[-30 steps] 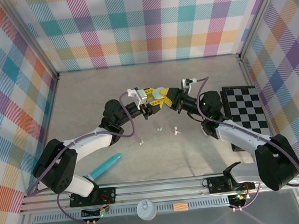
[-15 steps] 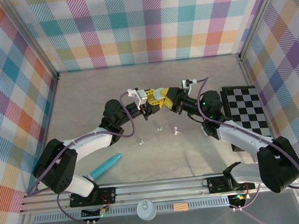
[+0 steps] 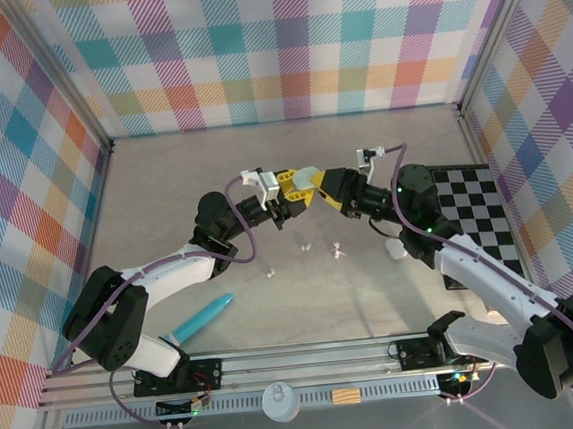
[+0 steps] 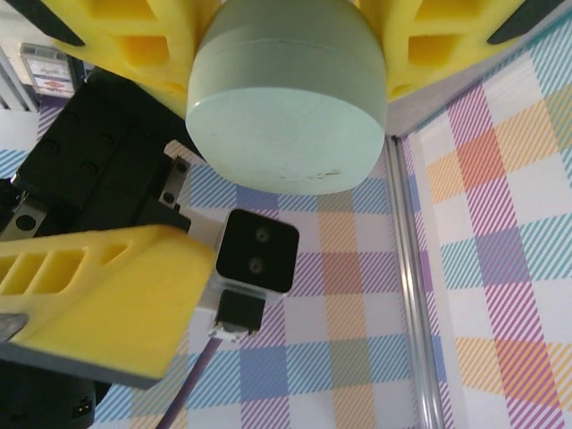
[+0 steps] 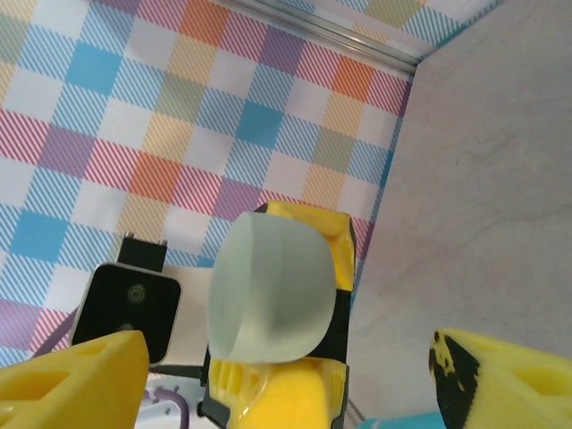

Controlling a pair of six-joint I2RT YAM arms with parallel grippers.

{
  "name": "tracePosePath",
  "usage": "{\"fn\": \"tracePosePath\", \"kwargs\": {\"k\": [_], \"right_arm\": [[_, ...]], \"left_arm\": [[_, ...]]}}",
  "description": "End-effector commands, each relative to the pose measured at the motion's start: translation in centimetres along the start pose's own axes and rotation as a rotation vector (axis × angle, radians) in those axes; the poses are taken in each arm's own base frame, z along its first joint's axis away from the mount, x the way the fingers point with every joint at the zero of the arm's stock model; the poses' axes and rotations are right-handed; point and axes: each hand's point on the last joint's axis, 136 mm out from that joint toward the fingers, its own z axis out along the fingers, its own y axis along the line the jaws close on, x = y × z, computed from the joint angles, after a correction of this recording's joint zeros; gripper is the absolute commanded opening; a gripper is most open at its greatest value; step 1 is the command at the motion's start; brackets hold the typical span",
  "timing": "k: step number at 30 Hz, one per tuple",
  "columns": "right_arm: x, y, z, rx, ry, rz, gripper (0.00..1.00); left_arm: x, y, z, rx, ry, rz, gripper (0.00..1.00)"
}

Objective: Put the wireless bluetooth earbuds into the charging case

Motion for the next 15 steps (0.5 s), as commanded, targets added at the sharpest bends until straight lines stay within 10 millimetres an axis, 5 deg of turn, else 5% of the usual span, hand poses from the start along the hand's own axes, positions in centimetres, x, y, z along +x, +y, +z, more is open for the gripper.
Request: {"fn": "tracePosePath", "kwargs": {"k": [1, 15], "right_arm": [[0.2, 1.0, -1.3, 0.052, 0.028, -0.221, 0.84], [2.8, 2.8, -2.3, 0.080, 0.348, -1.052, 0.86]], "left_arm": [[-1.4, -0.6, -0.8, 0.032, -0.061, 0.011, 0.31], [-1.5, -2.9, -2.4, 0.161, -0.061, -0.094, 0.32]]}}
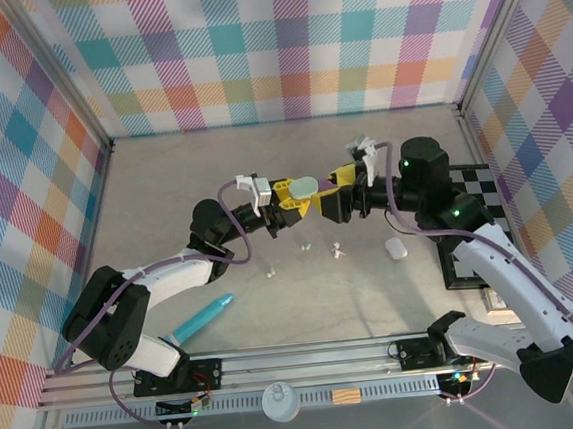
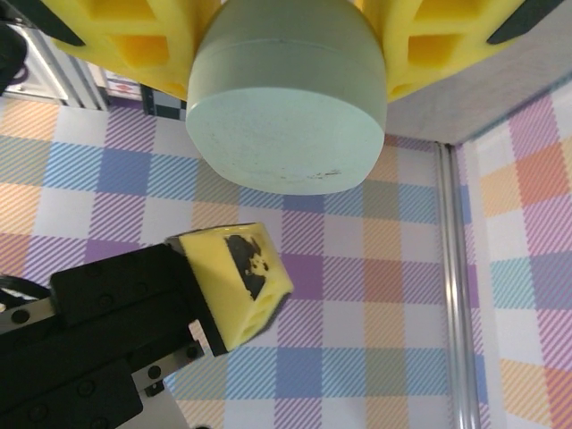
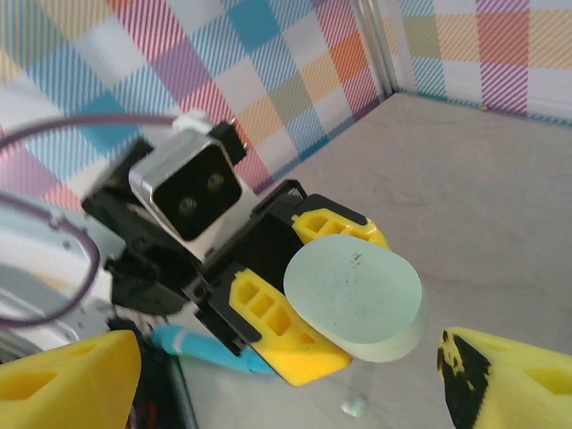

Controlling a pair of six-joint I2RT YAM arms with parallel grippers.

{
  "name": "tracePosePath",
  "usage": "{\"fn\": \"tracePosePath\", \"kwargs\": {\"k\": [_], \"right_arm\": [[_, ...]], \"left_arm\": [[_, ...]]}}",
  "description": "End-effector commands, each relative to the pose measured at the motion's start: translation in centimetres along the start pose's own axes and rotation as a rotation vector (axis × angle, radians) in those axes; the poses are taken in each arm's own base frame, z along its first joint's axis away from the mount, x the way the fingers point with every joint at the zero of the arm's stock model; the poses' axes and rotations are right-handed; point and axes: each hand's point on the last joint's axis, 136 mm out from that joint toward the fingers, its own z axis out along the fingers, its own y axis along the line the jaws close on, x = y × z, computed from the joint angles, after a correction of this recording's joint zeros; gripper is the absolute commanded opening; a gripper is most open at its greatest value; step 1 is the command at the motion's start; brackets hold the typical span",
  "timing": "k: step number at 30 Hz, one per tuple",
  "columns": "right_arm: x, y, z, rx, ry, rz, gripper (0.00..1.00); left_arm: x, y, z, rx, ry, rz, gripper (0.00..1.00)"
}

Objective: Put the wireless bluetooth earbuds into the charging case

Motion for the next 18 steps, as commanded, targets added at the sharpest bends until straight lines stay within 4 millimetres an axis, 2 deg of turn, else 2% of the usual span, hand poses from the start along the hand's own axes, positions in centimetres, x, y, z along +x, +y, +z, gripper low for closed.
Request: {"fn": "tracePosePath", "kwargs": {"k": [1, 7, 18], "right_arm": [[1.8, 0.1, 0.2, -0.020, 0.101, -0.292, 0.87], [1.8, -0.2, 1.2, -0.060, 0.142, -0.382, 0.89], [-0.1, -2.3, 2.0, 0.049, 0.081, -0.337, 0.85]], "left_arm": [[-2.2, -2.1, -0.8, 0.087, -0.054, 0.013, 0.32], [-2.7, -2.9, -1.1, 0.116, -0.052, -0.010, 0.32], [-2.9, -3.2, -1.2, 0.119, -0.049, 0.000, 0.32]]}}
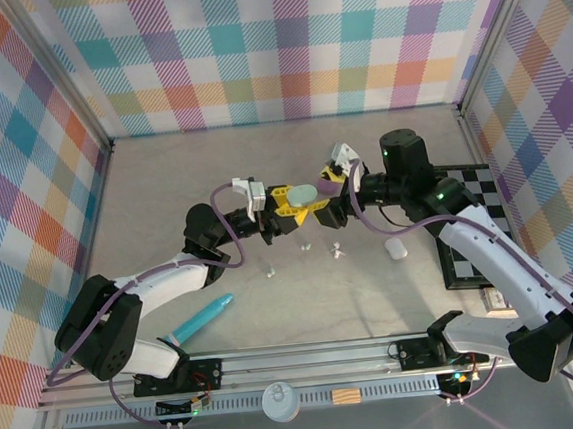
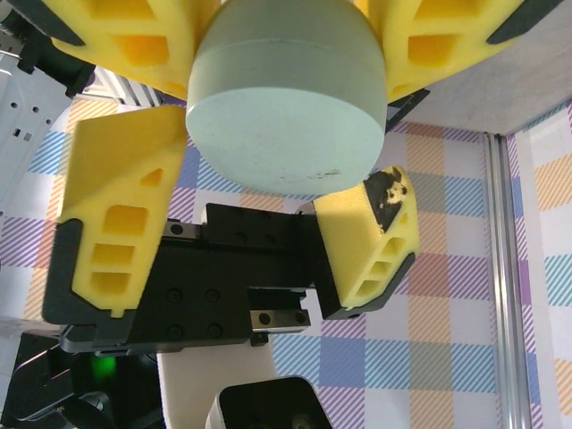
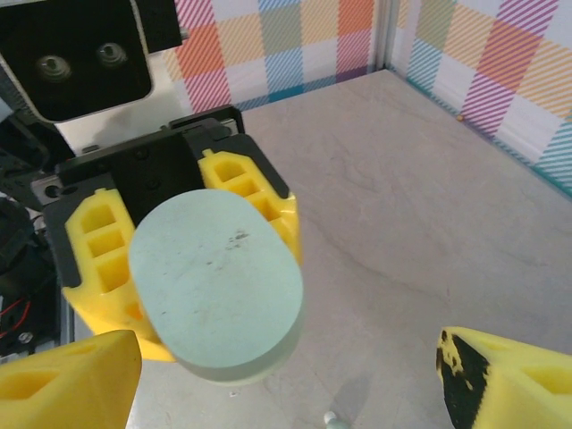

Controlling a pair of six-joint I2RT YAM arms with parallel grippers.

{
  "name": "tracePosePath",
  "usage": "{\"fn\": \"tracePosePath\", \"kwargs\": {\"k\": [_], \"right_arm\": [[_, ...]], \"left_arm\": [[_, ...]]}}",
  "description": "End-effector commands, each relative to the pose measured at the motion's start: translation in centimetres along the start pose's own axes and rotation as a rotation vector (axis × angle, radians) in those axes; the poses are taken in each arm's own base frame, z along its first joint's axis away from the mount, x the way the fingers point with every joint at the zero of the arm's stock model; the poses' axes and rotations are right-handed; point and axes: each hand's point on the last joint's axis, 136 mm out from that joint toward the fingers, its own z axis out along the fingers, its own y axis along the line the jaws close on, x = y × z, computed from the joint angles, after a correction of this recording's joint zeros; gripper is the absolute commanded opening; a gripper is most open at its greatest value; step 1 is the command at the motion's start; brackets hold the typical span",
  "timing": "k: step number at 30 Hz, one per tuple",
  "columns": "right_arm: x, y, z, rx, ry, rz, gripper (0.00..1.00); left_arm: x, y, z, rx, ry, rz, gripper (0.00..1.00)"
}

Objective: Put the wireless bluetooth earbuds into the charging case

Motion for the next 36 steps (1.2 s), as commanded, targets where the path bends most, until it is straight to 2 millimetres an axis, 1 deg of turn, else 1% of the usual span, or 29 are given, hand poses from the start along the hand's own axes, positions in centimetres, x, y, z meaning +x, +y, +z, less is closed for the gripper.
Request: {"fn": "tracePosePath", "kwargs": {"k": [1, 6, 13, 22, 24, 27, 28, 34, 36], "right_arm": [[-1.8, -0.4, -0.1, 0.022, -0.045, -0.019, 0.85], [-2.3, -0.6, -0.1, 0.026, -0.054, 0.005, 0.85], [-3.1, -2.1, -0.2, 0.096, -0.069, 0.026, 0.85], [-3.8, -2.9, -0.1, 0.123, -0.091, 0.051, 0.85], [-3.9, -2.9, 0.0, 0.116, -0.088, 0.048, 0.85], [-3.7, -1.8, 0.1, 0.054, -0.083, 0.016, 0.86], [-3.7, -1.7, 0.1, 0.049, -0.081, 0.017, 0.86], [-3.5, -3.4, 0.6, 0.120, -0.057, 0.054, 0.86], [-3.7, -3.6, 0.7, 0.121, -0.061, 0.061, 0.85]], "left_arm": [[-1.4, -1.1, -0.4, 0.038, -0.029, 0.041, 0.32], [-1.3, -1.3, -0.5, 0.042, -0.027, 0.039, 0.32], [-0.8, -1.3, -0.7, 0.037, -0.014, 0.034, 0.32], [-0.5, -1.3, -0.8, 0.036, -0.010, 0.031, 0.32], [-0.5, -1.3, -0.8, 0.035, -0.011, 0.030, 0.32], [-0.6, -1.3, -0.8, 0.036, -0.012, 0.034, 0.32], [-0.6, -1.3, -0.8, 0.037, -0.012, 0.033, 0.32], [-0.4, -1.4, -0.8, 0.043, -0.009, 0.032, 0.32], [-0.5, -1.4, -0.8, 0.042, -0.009, 0.033, 0.32]]}}
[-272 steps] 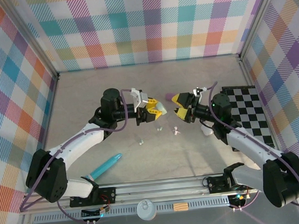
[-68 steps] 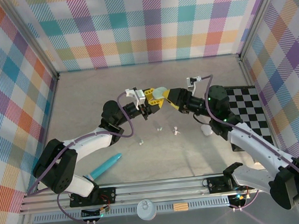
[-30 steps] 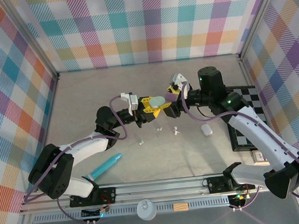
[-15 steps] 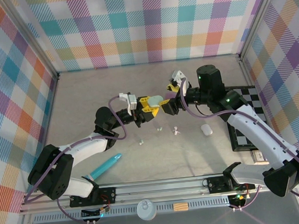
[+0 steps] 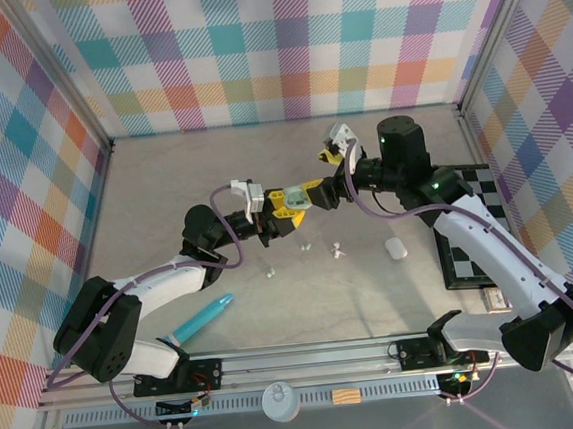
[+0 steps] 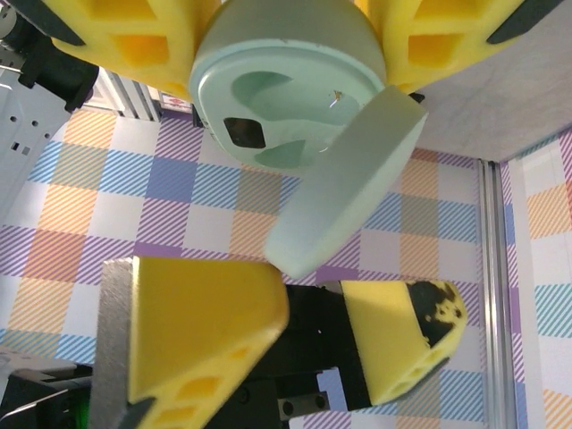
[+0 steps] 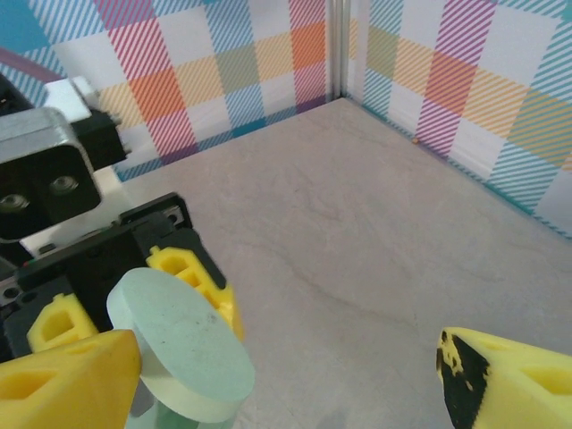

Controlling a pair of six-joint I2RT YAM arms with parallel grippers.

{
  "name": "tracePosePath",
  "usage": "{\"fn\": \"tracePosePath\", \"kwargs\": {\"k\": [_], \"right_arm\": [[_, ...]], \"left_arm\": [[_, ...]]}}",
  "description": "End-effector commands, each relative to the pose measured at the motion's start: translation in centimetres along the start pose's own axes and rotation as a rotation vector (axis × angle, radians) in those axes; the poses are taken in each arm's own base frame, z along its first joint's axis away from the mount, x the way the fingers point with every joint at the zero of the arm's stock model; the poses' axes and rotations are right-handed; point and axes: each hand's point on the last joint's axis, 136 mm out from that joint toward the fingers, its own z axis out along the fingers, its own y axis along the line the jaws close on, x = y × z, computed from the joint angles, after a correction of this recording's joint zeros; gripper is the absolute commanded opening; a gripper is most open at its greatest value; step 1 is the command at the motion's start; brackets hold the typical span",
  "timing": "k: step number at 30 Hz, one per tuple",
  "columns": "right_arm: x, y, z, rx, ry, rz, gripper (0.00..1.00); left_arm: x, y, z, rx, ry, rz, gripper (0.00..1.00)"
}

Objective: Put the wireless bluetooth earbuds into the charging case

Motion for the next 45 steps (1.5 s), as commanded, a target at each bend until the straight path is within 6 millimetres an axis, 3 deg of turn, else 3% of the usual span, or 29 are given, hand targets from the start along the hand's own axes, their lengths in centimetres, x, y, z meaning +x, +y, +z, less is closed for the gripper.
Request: {"fn": "tracePosePath", "kwargs": {"k": [1, 15, 20, 23, 25, 28, 30, 32, 38, 41, 45], "right_arm": [[-0.9, -1.0, 0.3, 0.033, -0.014, 0.007, 0.85], [-3.2, 1.3, -1.8, -0.037, -0.072, 0.042, 0.87], [-2.6, 1.3, -2.3, -0.020, -0.083, 0.094, 0.88], [-1.6, 0.0, -2.8, 0.067, -0.100, 0.191, 0.88], [0.2, -2.4, -3.6, 0.207, -0.099, 0.294, 0.89], [5.1, -6.1, -4.5, 0.372, -0.046, 0.517, 0.87], [8.7, -7.1, -4.0, 0.420, 0.015, 0.669, 0.85], [12.0, -6.6, -2.3, 0.379, 0.103, 0.799, 0.84], [18.7, -4.5, 3.9, 0.179, 0.215, 1.222, 0.74], [21.1, -4.0, 6.0, 0.174, 0.285, 1.305, 0.68], [22.5, -3.6, 8.2, 0.192, 0.327, 1.339, 0.57]], "left_arm": [[-1.7, -1.7, -0.2, 0.058, -0.043, 0.067, 0.32], [-1.6, -0.8, -0.8, 0.023, -0.033, 0.065, 0.32], [-1.6, -0.2, -1.2, -0.001, -0.034, 0.065, 0.32], [-1.7, 0.7, -2.0, -0.030, -0.032, 0.067, 0.32], [-1.7, 1.3, -2.5, -0.050, -0.028, 0.069, 0.32], [-1.5, 2.3, -3.5, -0.092, -0.030, 0.076, 0.32], [-1.6, 2.7, -4.1, -0.114, -0.036, 0.083, 0.32], [-1.7, 3.2, -4.7, -0.138, -0.041, 0.088, 0.32], [-2.1, 3.8, -5.6, -0.162, -0.046, 0.098, 0.32], [-2.3, 3.6, -5.8, -0.165, -0.047, 0.101, 0.32], [-2.2, 3.5, -6.0, -0.171, -0.040, 0.105, 0.32]]}}
